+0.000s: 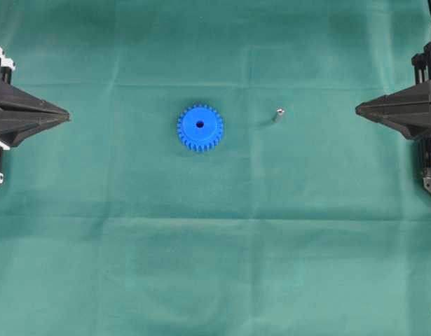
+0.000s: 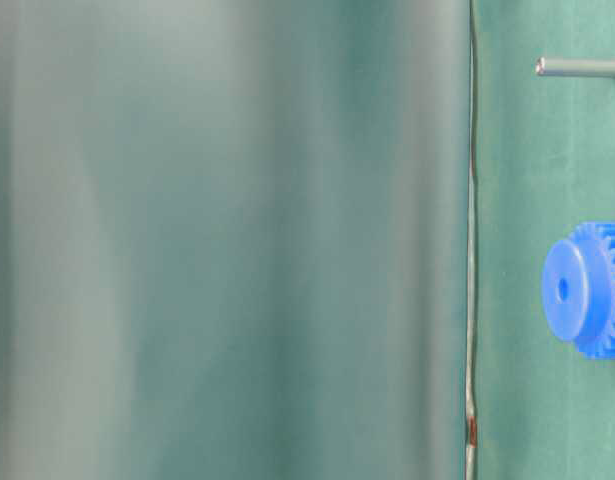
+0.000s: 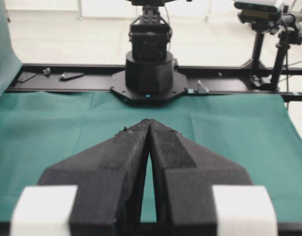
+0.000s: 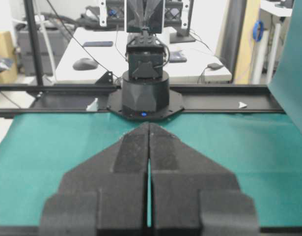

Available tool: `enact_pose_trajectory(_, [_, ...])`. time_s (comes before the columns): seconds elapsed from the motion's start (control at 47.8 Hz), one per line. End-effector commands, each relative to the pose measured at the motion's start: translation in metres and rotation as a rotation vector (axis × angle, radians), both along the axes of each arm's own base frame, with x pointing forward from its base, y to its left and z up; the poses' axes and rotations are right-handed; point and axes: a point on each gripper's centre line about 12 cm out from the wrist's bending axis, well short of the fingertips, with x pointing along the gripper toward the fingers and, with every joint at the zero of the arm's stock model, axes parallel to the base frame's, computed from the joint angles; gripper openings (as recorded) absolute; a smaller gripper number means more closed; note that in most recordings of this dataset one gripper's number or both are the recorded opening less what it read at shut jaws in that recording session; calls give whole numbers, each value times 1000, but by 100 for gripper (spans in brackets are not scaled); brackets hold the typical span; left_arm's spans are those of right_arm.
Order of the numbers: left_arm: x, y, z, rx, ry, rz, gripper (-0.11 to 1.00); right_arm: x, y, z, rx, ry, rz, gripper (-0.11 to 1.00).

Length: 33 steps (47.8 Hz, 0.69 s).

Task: Insert the shaft placed at a random location into the center hole of the medium gear at another random location.
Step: 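Move the right gripper left over the upright silver shaft, fingers open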

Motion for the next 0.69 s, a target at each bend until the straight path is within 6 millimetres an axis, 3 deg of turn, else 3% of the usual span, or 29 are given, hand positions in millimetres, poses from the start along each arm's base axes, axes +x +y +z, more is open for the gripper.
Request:
enact_pose_trajectory(0.0, [1,-3,20,0,-46,-18,0,3,-1,4,12,0,-2,1])
enact_pose_trajectory(0.251, [1,-3,18,-3,-26,-18,0,8,-5,-8,15,73,-26,1])
enact_pose_trajectory(0.565, [1,-3,17,1,-23,-16,0,25,-22,-41,28,208,-98,1])
enact_pose_trajectory(0.669, [1,-3,16,1,-21,-16,0,32,-27,-53,35,252,-116,13])
